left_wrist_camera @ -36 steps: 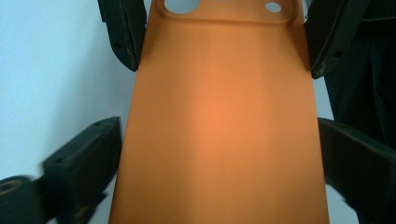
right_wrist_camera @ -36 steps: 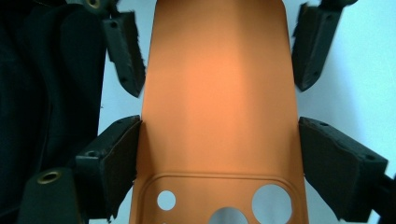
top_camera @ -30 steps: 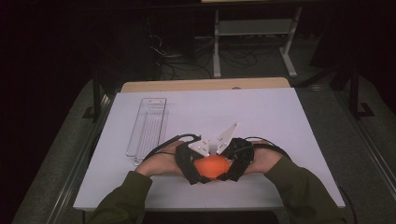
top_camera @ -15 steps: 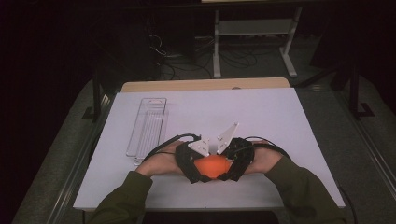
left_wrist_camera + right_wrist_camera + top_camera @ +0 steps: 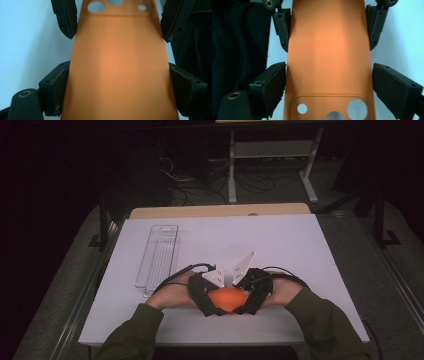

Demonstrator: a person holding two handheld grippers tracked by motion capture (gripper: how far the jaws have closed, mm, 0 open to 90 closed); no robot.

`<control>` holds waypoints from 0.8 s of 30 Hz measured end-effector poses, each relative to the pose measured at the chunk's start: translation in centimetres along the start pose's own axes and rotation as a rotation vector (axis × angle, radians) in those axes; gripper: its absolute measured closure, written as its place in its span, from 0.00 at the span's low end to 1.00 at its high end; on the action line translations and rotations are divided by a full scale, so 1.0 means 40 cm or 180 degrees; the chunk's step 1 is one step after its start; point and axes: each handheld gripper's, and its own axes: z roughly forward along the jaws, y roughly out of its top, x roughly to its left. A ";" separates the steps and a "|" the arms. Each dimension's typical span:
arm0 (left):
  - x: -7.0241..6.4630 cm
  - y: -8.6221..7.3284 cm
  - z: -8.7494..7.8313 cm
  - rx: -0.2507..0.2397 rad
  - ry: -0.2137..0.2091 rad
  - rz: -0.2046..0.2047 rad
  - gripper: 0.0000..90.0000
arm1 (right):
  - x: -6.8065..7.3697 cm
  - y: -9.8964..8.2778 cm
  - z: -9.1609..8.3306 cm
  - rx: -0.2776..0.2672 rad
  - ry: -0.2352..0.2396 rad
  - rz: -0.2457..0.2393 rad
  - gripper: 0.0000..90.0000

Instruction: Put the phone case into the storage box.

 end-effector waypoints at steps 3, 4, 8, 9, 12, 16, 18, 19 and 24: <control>0.003 -0.001 -0.002 0.0022 0.0035 -0.0034 0.17 | -0.002 0.000 -0.001 -0.0048 -0.0014 0.0023 0.01; 0.003 -0.002 -0.002 0.0008 0.0031 -0.0057 0.17 | -0.002 0.000 -0.005 -0.0057 -0.0074 0.0061 0.00; 0.007 -0.002 -0.007 0.0076 0.0076 -0.0030 0.17 | -0.008 -0.004 -0.016 -0.0126 -0.0123 0.0089 0.00; 0.008 -0.002 -0.008 0.0076 0.0084 -0.0029 0.17 | -0.009 -0.005 -0.018 -0.0127 -0.0141 0.0103 0.00; 0.007 -0.004 -0.007 0.0062 0.0129 -0.0116 0.17 | -0.012 -0.008 -0.024 -0.0149 -0.0174 0.0145 0.00; 0.012 -0.005 -0.013 0.0049 0.0252 -0.0138 0.17 | -0.015 -0.011 -0.033 -0.0192 -0.0228 0.0167 0.00; 0.013 -0.006 -0.016 0.0005 0.0294 -0.0178 0.18 | -0.016 -0.014 -0.040 -0.0222 -0.0269 0.0213 0.00; 0.016 -0.007 -0.019 -0.0010 0.0332 -0.0195 0.18 | -0.018 -0.015 -0.043 -0.0235 -0.0280 0.0210 0.00; 0.023 -0.013 -0.024 -0.0066 0.0447 -0.0357 0.18 | -0.028 -0.024 -0.061 -0.0315 -0.0367 0.0289 0.00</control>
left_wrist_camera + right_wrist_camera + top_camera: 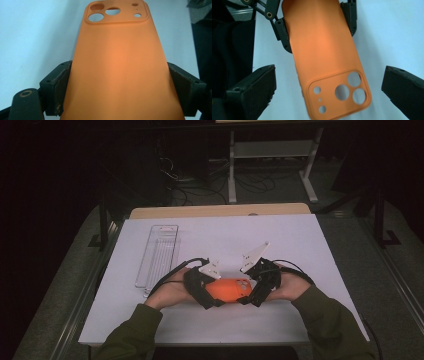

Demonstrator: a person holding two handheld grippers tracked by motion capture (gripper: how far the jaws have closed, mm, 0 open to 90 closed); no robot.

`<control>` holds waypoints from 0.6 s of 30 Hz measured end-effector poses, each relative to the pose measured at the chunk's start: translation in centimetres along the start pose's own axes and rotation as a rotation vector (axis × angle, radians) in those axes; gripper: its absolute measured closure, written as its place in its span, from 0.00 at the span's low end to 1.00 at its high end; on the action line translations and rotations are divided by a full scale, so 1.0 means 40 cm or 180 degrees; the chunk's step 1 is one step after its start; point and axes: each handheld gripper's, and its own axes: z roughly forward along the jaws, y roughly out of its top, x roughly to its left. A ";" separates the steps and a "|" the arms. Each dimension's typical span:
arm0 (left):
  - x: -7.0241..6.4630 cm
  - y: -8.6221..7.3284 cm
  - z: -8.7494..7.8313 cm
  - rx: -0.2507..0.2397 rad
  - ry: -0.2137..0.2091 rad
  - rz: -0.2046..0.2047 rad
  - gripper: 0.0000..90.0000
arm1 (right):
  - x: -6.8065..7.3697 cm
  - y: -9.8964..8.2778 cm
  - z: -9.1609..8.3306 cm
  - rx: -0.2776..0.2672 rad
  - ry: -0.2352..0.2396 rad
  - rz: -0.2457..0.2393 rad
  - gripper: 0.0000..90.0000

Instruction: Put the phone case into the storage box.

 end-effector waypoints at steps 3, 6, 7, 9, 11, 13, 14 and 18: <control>0.004 -0.002 -0.001 -0.0006 0.0100 -0.0056 0.18 | -0.005 -0.004 -0.005 -0.0013 -0.0059 0.0038 0.00; 0.005 -0.003 -0.004 -0.0049 0.0138 -0.0123 0.18 | -0.010 -0.007 -0.008 -0.0019 -0.0128 0.0083 0.00; 0.006 -0.003 -0.005 -0.0061 0.0164 -0.0128 0.18 | -0.012 -0.009 -0.009 -0.0030 -0.0144 0.0082 0.00; 0.005 -0.003 -0.007 -0.0075 0.0194 -0.0176 0.18 | -0.013 -0.011 -0.011 -0.0021 -0.0176 0.0121 0.00; 0.006 -0.004 -0.008 -0.0080 0.0234 -0.0234 0.18 | -0.016 -0.013 -0.014 -0.0040 -0.0226 0.0159 0.00; 0.006 -0.006 -0.007 -0.0099 0.0299 -0.0256 0.18 | -0.017 -0.018 -0.019 -0.0061 -0.0252 0.0196 0.00; 0.006 -0.007 -0.007 -0.0084 0.0326 -0.0268 0.18 | -0.018 -0.021 -0.021 -0.0076 -0.0282 0.0223 0.00; 0.005 -0.009 -0.006 -0.0073 0.0443 -0.0340 0.18 | -0.013 -0.032 -0.034 -0.0104 -0.0404 0.0467 0.00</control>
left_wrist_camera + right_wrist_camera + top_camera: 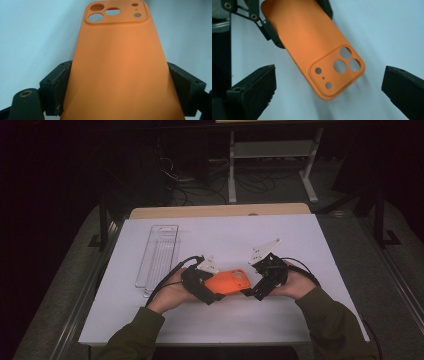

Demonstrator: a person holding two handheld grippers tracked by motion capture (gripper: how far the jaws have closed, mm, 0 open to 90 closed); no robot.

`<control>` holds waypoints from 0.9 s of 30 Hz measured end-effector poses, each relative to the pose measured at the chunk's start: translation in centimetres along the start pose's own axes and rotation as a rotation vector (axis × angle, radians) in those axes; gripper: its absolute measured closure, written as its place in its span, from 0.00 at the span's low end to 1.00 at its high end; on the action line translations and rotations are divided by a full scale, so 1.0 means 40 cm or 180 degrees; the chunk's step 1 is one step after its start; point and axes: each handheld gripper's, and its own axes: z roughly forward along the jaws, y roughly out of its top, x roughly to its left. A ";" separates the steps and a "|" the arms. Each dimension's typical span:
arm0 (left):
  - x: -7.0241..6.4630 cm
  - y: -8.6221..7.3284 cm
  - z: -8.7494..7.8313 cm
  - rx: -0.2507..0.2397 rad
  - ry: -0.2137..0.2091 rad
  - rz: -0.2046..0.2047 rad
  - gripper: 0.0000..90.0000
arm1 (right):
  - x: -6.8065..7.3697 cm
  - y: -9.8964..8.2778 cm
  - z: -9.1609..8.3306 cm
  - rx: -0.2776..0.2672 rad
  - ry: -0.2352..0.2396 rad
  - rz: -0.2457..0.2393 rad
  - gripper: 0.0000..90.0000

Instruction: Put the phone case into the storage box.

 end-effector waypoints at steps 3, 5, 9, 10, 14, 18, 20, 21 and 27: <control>0.001 -0.003 0.000 -0.0020 0.0071 -0.0072 0.18 | 0.003 -0.010 -0.008 -0.0062 -0.0129 0.0134 0.00; 0.000 -0.003 -0.003 -0.0072 0.0118 -0.0151 0.18 | 0.004 -0.019 -0.013 -0.0117 -0.0240 0.0226 0.00; 0.004 -0.003 -0.008 -0.0075 0.0190 -0.0219 0.18 | 0.012 -0.040 -0.015 -0.0178 -0.0381 0.0552 0.00; 0.004 -0.003 -0.007 -0.0095 0.0203 -0.0254 0.18 | 0.011 -0.047 -0.016 -0.0166 -0.0400 0.0575 0.00; 0.005 -0.002 -0.009 -0.0127 0.0216 -0.0269 0.18 | 0.014 -0.068 -0.015 -0.0213 -0.0519 0.0717 0.00; 0.006 -0.002 -0.008 -0.0073 0.0254 -0.0273 0.18 | 0.029 -0.089 -0.014 -0.0301 -0.0633 0.0805 0.00; 0.005 -0.003 -0.006 -0.0067 0.0276 -0.0329 0.18 | 0.034 -0.100 -0.011 -0.0326 -0.0688 0.0867 0.00; 0.004 -0.003 -0.005 -0.0061 0.0283 -0.0341 0.18 | 0.036 -0.105 -0.010 -0.0327 -0.0718 0.0903 0.00; 0.003 -0.003 0.000 -0.0065 0.0357 -0.0370 0.18 | 0.042 -0.137 0.004 -0.0329 -0.0804 0.1177 0.00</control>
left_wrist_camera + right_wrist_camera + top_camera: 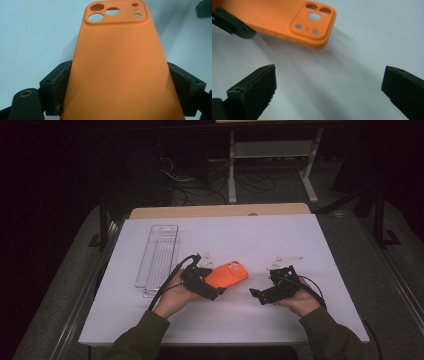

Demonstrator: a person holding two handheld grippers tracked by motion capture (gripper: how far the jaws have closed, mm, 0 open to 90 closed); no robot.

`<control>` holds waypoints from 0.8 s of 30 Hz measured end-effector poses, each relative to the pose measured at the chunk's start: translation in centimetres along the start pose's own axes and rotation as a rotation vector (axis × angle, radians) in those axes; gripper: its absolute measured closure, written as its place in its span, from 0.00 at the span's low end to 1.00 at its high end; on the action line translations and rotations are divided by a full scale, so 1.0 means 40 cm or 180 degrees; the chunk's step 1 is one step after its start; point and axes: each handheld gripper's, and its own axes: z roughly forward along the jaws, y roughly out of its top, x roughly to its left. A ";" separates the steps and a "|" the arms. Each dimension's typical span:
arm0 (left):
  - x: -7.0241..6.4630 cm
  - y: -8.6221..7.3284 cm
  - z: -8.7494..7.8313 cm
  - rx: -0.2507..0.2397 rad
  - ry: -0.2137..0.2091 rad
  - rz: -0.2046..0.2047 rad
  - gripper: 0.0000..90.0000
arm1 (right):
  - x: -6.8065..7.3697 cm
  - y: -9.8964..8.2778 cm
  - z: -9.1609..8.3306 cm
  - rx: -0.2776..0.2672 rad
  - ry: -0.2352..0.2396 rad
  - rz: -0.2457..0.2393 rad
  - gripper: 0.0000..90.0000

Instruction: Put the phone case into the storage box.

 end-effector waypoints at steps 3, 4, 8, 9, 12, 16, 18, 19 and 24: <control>0.001 -0.002 0.001 -0.0028 0.0016 -0.0052 0.18 | -0.001 -0.015 0.016 0.0036 -0.0166 0.0060 0.00; 0.001 -0.001 0.000 -0.0027 0.0028 -0.0048 0.18 | 0.000 -0.017 0.018 -0.0002 -0.0196 0.0052 0.00; 0.002 -0.002 0.000 -0.0066 0.0039 -0.0112 0.18 | 0.005 -0.019 0.019 -0.0096 -0.0229 0.0079 0.00; 0.003 -0.002 0.000 -0.0075 0.0041 -0.0102 0.18 | 0.005 -0.020 0.022 -0.0112 -0.0246 0.0070 0.00; 0.003 -0.001 0.001 -0.0076 0.0058 -0.0095 0.18 | 0.005 -0.022 0.027 -0.0126 -0.0244 0.0068 0.00; 0.007 -0.003 -0.002 -0.0113 0.0060 -0.0132 0.18 | 0.008 -0.024 0.035 -0.0166 -0.0256 0.0100 0.00; 0.007 -0.002 -0.003 -0.0122 0.0065 -0.0128 0.18 | 0.012 -0.025 0.040 -0.0172 -0.0301 0.0070 0.00; 0.006 -0.002 -0.003 -0.0128 0.0060 -0.0136 0.18 | 0.015 -0.026 0.042 -0.0158 -0.0310 0.0062 0.00; 0.003 -0.002 -0.005 -0.0161 0.0046 -0.0157 0.18 | 0.015 -0.025 0.040 -0.0199 -0.0367 0.0005 0.00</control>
